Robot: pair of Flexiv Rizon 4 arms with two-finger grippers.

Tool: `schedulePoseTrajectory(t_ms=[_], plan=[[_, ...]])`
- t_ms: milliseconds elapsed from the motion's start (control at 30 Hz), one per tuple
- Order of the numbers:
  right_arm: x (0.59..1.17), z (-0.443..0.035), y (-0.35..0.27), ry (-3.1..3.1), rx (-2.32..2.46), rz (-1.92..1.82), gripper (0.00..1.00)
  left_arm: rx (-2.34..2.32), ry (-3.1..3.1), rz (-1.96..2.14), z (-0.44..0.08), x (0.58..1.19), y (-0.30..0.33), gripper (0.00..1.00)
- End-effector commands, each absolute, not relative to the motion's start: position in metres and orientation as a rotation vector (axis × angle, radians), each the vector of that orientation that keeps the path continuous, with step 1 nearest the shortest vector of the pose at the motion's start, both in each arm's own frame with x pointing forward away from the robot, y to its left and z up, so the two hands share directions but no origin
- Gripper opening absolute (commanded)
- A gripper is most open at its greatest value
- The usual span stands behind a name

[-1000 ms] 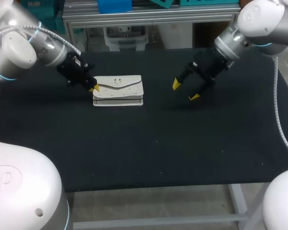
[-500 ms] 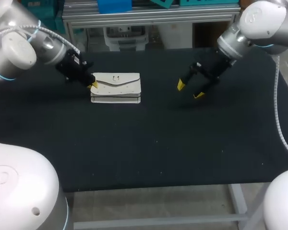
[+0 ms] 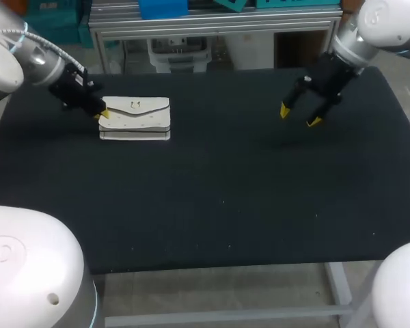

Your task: Pick up the bag, open it, inspect its contents, close it, and place it on the opposite side

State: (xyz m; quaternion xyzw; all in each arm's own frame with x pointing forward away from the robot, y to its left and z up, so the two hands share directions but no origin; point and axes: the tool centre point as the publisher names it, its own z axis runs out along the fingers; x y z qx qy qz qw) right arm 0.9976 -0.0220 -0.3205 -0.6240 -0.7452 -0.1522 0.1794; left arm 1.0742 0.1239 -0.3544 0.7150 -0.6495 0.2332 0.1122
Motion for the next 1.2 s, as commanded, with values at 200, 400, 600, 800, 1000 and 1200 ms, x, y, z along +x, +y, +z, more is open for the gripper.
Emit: schedulePoseTrajectory(t_ms=[200,400,600,800,1000,1200], plan=[[1.007,-0.315,-0.041,-2.131,-1.809,-0.343,1.00,2.114,-1.879,0.621,-0.361,1.105,0.180,0.00],[1.007,-0.314,-0.046,-2.165,-1.815,-0.302,1.00,2.122,-1.938,0.556,-0.367,1.116,0.217,0.00],[1.006,-0.311,-0.049,-2.194,-1.823,-0.258,1.00,2.139,-1.969,0.501,-0.368,1.123,0.251,0.00],[1.007,-0.309,-0.053,-2.211,-1.834,-0.232,1.00,2.193,-1.967,0.465,-0.363,1.133,0.275,0.00],[1.008,-0.309,-0.054,-2.228,-1.849,-0.190,1.00,2.222,-1.957,0.435,-0.362,1.141,0.293,0.00],[1.009,-0.308,-0.060,-2.236,-1.868,-0.169,1.00,2.247,-1.954,0.393,-0.361,1.146,0.313,0.00]])
